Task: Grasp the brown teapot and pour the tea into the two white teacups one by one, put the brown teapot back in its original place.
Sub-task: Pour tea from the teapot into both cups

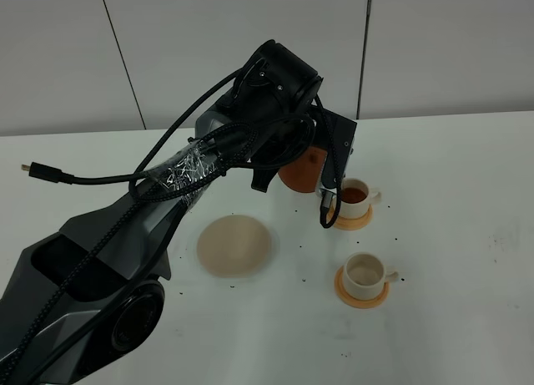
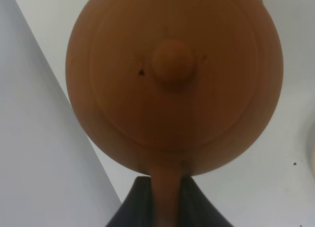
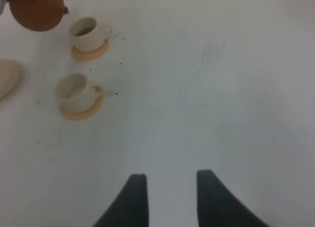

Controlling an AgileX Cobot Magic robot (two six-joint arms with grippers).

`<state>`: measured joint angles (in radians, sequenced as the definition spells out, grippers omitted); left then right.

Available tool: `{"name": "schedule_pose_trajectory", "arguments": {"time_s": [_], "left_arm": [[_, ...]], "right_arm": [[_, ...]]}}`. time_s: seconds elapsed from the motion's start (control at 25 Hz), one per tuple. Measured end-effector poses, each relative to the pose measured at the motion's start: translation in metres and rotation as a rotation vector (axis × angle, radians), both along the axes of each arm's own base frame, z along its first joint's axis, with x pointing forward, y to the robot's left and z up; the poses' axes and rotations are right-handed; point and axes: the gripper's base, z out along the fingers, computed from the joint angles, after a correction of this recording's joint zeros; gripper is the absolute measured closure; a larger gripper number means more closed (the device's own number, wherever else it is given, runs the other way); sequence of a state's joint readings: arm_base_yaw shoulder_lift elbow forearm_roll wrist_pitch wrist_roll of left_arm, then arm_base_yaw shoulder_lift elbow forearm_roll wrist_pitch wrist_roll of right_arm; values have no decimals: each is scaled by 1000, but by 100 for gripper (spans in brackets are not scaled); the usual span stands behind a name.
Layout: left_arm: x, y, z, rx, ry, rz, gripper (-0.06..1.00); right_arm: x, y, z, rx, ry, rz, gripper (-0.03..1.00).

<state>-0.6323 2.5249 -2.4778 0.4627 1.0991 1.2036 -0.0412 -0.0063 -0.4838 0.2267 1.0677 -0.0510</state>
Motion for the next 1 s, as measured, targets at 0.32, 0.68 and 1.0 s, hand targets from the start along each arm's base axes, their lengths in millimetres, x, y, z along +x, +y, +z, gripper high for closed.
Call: {"name": "schedule_pose_trajectory", "arguments": {"time_s": [0.32,0.68,1.0], "left_arm": [[0,0,0,0,0,0,78],[0,0,0,-1,-1,0,78],[-2,-3,0,-1,-1,-7,78]], "right_arm": [[0,0,0,-1,0,-1,73],[0,0,0,-2,0,0,73],[0,0,0,-2,0,0,73]]}}
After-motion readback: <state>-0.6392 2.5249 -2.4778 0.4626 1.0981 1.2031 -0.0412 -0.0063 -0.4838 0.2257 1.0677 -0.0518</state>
